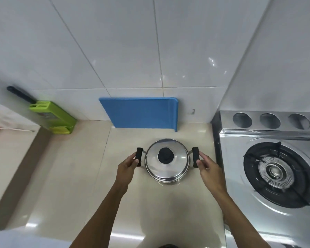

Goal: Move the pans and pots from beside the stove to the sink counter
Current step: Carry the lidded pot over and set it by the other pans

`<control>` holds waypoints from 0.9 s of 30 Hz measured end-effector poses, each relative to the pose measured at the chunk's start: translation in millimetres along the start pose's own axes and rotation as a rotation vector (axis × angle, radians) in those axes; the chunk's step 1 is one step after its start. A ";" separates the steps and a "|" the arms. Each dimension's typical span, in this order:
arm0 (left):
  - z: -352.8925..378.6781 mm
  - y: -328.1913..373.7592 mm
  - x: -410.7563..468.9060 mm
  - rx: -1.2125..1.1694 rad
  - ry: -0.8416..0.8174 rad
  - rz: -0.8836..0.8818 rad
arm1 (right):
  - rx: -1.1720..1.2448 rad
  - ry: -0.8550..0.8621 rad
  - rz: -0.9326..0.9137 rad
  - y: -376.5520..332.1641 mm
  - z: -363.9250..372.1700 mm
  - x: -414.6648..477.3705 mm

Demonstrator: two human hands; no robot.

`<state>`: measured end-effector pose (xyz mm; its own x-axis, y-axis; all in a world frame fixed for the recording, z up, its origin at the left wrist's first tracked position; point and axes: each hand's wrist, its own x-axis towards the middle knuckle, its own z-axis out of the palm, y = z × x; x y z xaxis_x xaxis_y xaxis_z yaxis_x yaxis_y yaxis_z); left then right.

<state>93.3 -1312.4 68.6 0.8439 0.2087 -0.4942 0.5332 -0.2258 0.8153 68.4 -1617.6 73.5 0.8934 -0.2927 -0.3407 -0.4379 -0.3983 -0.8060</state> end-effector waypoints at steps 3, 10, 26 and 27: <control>-28.7 -12.3 -22.8 -0.082 0.048 0.009 | 0.049 -0.042 -0.049 -14.5 13.7 -16.6; -138.1 -29.4 -87.7 -0.244 0.266 0.139 | 0.066 -0.145 -0.215 -84.4 77.3 -64.4; -492.8 -174.4 -323.6 -0.441 0.958 0.200 | 0.220 -0.581 -0.554 -266.1 405.3 -322.5; -513.4 -185.4 -336.8 -0.457 0.993 0.197 | 0.221 -0.620 -0.579 -273.4 427.3 -342.0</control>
<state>-319.8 -852.3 238.8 0.3803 0.9235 -0.0496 0.1506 -0.0089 0.9885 -74.7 -1037.2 203.6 0.8911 0.4539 0.0008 0.0731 -0.1417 -0.9872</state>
